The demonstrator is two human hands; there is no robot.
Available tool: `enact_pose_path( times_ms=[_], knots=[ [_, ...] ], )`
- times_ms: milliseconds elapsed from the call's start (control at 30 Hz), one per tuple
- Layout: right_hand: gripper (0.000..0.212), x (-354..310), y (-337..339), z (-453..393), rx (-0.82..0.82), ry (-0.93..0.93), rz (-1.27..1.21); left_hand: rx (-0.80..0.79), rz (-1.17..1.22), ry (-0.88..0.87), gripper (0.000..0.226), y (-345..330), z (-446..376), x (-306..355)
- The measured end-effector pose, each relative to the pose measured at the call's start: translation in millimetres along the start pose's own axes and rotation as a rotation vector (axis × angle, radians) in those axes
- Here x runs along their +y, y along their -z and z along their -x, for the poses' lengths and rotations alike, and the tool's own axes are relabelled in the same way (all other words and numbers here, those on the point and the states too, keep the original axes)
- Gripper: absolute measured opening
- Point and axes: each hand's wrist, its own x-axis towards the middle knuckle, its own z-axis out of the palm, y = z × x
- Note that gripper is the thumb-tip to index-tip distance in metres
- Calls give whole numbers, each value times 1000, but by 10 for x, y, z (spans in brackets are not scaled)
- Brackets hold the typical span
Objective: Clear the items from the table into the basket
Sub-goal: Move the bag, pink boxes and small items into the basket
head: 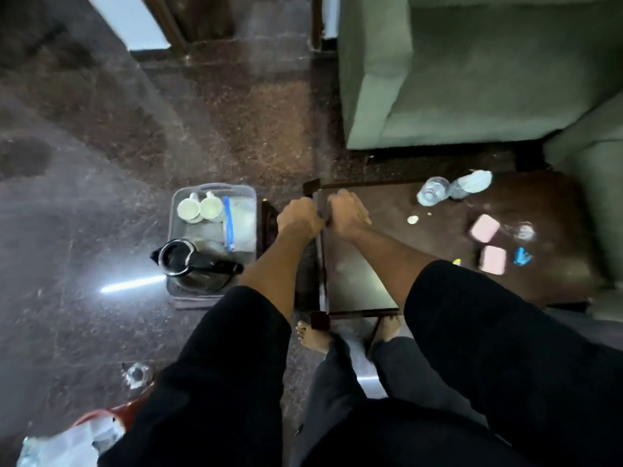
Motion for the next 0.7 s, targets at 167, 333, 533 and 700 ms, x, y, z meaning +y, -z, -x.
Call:
enact_pose_path(
  times_ms=[167,333,533,700],
  knots=[
    [30,1032,267,415,-6,-267,-110,-49,38,-60,34,-350,60,919],
    [31,2129,458,828,4,-457,-284,-132,15,-170,32,-737,133,1946],
    [34,3404,638,1165,25,-558,-414,-170,-3,-266,20,-1365,214,3312],
    [38,4450,558,1211,-18,-607,-442,-223,4,-275,20,-2144,13,4063]
  ],
)
